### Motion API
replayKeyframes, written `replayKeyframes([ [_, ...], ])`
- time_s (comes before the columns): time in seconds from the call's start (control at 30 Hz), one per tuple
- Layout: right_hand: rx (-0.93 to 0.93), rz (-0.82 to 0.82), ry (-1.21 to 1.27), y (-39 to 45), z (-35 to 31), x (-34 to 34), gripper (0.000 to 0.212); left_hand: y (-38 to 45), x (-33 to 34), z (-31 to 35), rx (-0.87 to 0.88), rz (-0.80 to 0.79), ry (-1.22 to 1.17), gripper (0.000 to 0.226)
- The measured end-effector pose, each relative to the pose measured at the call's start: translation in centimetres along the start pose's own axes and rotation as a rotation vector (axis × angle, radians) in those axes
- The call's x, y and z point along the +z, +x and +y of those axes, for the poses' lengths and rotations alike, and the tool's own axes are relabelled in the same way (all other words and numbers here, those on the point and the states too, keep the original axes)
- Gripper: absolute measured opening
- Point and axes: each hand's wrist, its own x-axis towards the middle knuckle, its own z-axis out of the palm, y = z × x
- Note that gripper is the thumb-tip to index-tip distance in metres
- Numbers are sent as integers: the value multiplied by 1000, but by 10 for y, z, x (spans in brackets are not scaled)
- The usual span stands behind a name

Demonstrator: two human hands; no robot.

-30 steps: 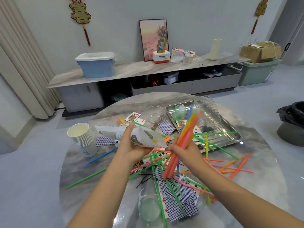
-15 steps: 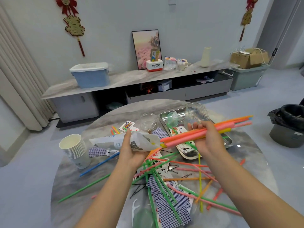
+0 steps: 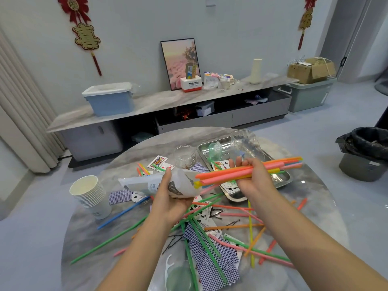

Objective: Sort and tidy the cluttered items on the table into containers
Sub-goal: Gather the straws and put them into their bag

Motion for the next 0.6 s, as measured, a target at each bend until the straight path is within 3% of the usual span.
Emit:
replayKeyframes([
  [0.2,25,-4,22,-3,0,2,18,-8,-5,2,54,50,44,27],
  [0.43,-12,-6,-42,-13,12,4,22,-15,4,-2,37,48,40,30],
  [0.6,-4,-10,-38,-18,9,8,22,-15,2,2,-4,26,-10,44],
])
